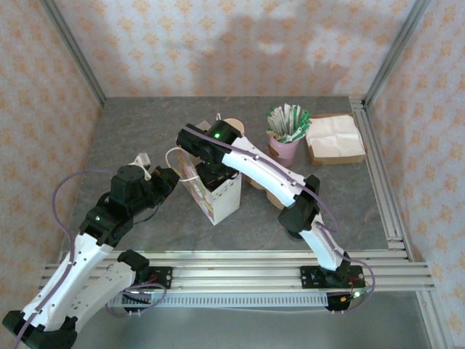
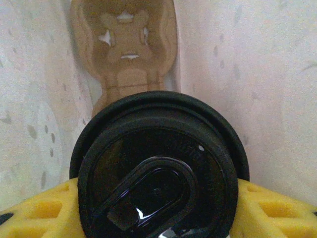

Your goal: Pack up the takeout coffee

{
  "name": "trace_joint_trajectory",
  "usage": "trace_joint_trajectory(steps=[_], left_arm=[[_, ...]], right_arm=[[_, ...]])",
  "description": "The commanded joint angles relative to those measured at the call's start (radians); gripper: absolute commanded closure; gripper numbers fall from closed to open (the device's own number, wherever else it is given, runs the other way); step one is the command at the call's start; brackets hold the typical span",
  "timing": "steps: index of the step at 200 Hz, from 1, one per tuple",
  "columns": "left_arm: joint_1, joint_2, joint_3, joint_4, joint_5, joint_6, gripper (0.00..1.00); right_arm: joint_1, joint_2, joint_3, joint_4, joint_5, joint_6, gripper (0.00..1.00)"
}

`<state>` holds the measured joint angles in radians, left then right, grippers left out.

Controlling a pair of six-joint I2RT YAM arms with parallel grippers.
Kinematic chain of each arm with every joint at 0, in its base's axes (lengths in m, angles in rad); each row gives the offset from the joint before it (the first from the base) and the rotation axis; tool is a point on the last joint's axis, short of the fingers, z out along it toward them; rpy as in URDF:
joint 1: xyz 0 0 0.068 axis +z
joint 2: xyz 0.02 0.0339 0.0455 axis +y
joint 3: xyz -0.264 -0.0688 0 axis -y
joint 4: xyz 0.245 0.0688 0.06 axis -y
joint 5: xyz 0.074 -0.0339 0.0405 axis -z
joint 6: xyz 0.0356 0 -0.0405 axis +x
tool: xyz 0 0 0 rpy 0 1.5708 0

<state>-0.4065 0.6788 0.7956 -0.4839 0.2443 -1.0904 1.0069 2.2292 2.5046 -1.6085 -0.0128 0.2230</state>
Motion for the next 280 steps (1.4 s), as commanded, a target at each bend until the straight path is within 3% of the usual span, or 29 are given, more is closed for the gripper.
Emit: trace_joint_trajectory(steps=[1,160,202,280], left_arm=[[-0.007,-0.017,0.005,-0.036,-0.041,0.023,1.00],[-0.007,-0.027,-0.006,-0.048,-0.059,0.020,1.00],[-0.007,-0.028,-0.013,-0.044,-0.059,0.014,1.00],[-0.007,-0.021,-0.019,-0.032,-0.045,0.016,1.00]], right_arm=[[-0.006,0.011,-0.022,-0.015,-0.013,-0.014,0.40],[-0.021,-0.034,-0.223,0.140,-0.070,-0.004,0.40],[-0.022,-0.032,-0.190,0.167,-0.111,0.002,0.41],[-0.026,0.010,-0.076,0.055,-0.082,-0.020,0.41]])
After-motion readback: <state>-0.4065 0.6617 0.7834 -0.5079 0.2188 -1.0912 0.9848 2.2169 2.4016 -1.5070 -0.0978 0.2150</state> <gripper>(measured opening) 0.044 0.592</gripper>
